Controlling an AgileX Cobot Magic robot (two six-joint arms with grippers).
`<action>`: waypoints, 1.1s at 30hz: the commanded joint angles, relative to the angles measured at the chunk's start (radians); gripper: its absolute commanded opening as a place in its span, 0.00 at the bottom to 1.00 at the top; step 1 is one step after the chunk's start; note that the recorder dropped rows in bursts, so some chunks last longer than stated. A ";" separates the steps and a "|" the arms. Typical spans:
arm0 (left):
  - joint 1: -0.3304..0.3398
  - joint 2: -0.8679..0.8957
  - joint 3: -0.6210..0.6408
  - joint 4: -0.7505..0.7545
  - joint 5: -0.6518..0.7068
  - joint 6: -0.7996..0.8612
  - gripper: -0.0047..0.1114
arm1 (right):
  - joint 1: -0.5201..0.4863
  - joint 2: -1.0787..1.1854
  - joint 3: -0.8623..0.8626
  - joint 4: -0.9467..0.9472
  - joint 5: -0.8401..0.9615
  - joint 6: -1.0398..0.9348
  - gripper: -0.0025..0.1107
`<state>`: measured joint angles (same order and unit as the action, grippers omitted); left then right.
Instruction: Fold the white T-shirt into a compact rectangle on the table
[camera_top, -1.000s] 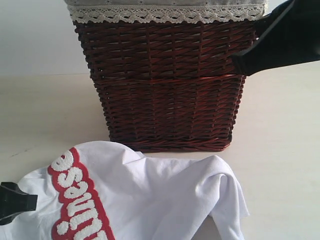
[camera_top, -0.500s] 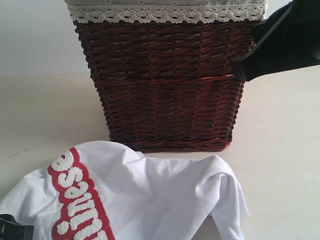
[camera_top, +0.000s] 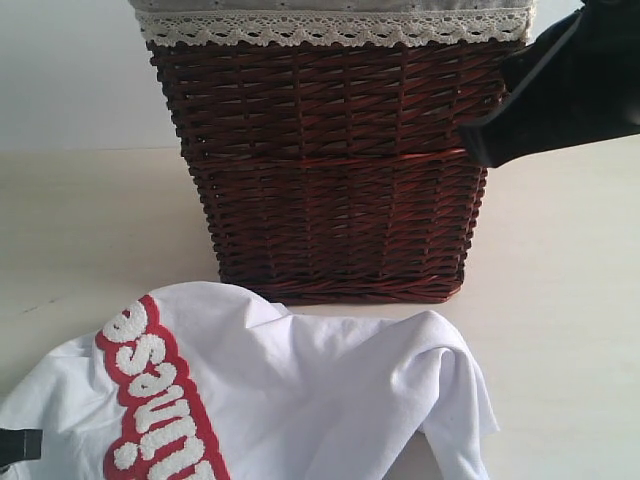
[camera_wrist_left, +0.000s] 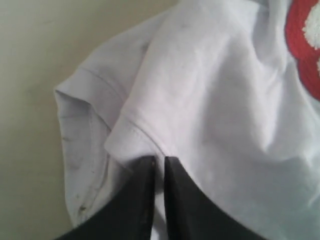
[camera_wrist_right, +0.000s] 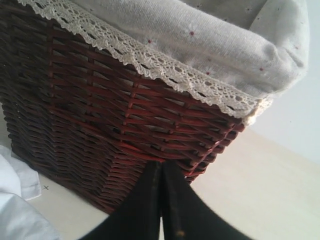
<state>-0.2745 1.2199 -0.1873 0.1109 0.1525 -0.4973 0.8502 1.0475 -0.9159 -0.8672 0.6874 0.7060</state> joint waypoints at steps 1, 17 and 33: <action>0.002 0.014 0.002 0.009 -0.045 0.039 0.30 | -0.004 0.006 0.003 -0.003 -0.012 -0.004 0.02; 0.008 0.469 -0.160 0.009 -0.192 0.134 0.04 | -0.004 0.017 0.003 0.004 -0.012 -0.006 0.02; 0.335 0.511 -0.561 0.011 0.019 0.255 0.04 | -0.004 0.017 0.003 0.004 -0.012 -0.006 0.02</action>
<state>0.0163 1.7285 -0.6983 0.1222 0.1315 -0.2473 0.8502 1.0621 -0.9159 -0.8592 0.6855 0.7019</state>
